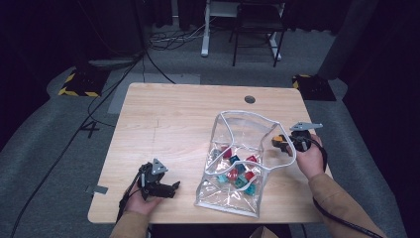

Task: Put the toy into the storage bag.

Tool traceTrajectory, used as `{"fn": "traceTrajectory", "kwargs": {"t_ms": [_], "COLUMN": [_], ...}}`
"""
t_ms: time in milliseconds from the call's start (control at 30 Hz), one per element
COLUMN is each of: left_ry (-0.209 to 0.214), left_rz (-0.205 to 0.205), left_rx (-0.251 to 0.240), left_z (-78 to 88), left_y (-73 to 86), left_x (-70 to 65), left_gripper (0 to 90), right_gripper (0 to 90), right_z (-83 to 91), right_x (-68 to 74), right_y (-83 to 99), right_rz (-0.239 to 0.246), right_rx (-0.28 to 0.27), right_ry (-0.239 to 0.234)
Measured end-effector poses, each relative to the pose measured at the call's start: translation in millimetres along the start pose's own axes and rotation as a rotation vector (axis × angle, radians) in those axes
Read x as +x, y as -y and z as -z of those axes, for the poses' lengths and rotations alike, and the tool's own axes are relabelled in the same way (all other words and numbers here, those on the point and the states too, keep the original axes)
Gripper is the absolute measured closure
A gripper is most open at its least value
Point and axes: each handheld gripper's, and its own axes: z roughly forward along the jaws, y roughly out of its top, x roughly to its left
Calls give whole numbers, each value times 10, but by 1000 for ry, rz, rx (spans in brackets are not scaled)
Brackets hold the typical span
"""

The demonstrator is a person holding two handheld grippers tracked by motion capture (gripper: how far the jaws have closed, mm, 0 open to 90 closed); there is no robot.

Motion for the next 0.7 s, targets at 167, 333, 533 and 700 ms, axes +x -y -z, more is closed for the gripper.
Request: {"fn": "traceTrajectory", "kwargs": {"t_ms": [167, 333, 533, 700], "left_ry": [0, 0, 0, 0], "left_rz": [0, 0, 0, 0], "left_rx": [0, 0, 0, 1], "left_z": [0, 0, 0, 1], "left_y": [0, 0, 0, -1], "left_x": [0, 0, 0, 0], "left_gripper": [58, 58, 58, 58], "right_gripper": [548, 548, 548, 548], "right_z": [170, 343, 522, 673], "right_x": [25, 45, 69, 81], "right_y": [-58, -108, -183, -251], "right_rz": [1, -3, 1, 1], "right_rx": [-25, -57, -79, -112], "right_ry": [-3, -5, -13, -11]}}
